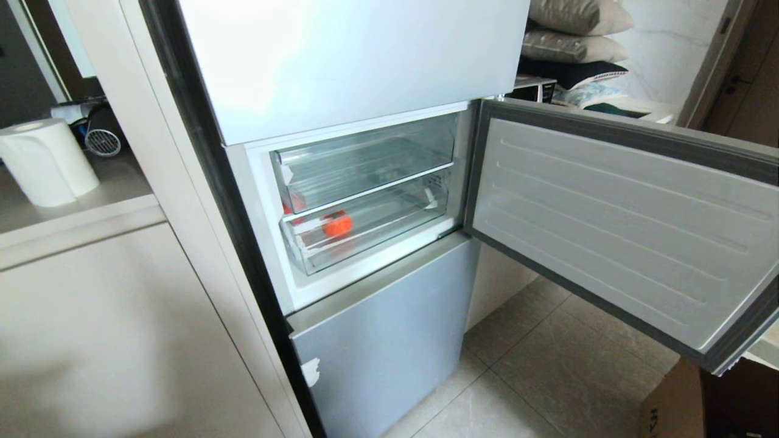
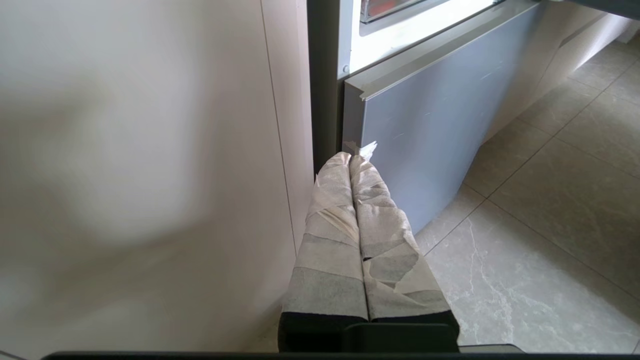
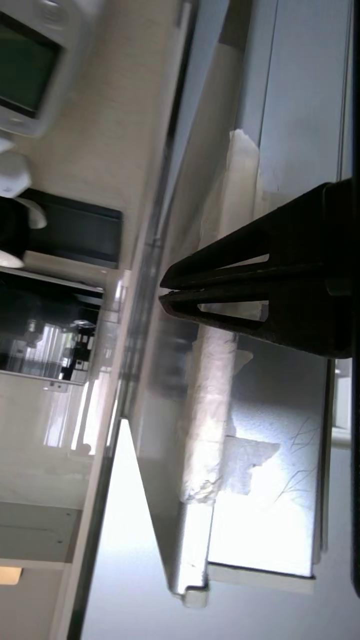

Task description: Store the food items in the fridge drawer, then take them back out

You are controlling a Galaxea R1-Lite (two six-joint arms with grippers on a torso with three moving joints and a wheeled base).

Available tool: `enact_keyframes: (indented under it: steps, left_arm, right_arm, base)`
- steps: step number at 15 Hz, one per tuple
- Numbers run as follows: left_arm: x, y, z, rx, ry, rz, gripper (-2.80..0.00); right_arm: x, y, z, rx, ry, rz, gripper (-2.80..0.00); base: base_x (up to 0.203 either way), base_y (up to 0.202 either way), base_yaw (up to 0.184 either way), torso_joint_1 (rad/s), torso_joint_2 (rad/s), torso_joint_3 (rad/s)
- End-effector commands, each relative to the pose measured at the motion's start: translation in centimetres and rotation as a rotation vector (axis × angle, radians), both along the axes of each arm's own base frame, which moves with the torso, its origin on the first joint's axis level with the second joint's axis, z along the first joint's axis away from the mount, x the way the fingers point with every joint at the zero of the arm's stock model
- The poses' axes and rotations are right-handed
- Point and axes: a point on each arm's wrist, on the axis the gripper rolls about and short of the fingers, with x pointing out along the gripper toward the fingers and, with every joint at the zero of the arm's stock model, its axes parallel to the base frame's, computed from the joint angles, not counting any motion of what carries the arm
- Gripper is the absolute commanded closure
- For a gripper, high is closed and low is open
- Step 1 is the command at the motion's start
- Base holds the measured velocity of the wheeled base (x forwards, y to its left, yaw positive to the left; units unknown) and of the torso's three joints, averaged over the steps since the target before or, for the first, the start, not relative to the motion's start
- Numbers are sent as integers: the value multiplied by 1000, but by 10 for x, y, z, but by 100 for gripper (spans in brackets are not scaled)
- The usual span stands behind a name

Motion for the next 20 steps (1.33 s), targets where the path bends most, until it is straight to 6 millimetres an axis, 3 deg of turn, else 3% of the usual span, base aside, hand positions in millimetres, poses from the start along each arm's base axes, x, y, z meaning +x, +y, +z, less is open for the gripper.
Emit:
enact_keyframes:
  steps: [1,3,6,9,13,15,16,18,20]
  left_arm:
    - [0,0,0,0,-1,1,0]
    - [0,0,0,0,-1,1,0]
    - [0,0,0,0,-1,1,0]
    - [0,0,0,0,-1,1,0]
    - [0,0,0,0,-1,1,0]
    - [0,0,0,0,-1,1,0]
    - [0,0,0,0,-1,1,0]
    - [0,0,0,0,-1,1,0]
    - [0,0,0,0,-1,1,0]
  right_arm:
    - [-31,43,22,-39,-29,0,0]
    - [-54,74,28,-81,-55,-9,0]
    - [-92,114,65,-311,-208,-72,0]
    - [-104,123,100,-370,-331,-130,0]
    - [-92,98,73,-289,-260,-152,0]
    - [-84,74,49,-332,-195,-246,0]
    - [-81,66,41,-267,-137,-306,0]
    - [-67,51,17,-84,89,-399,0]
    - [-41,60,-8,-13,356,-383,0]
  base:
    - [0,0,0,0,0,0]
    - [0,0,0,0,0,0]
    - [0,0,0,0,0,0]
    - [0,0,0,0,0,0]
    - [0,0,0,0,0,0]
    - [0,0,0,0,0,0]
    - [0,0,0,0,0,0]
    - [0,0,0,0,0,0]
    - [0,0,0,0,0,0]
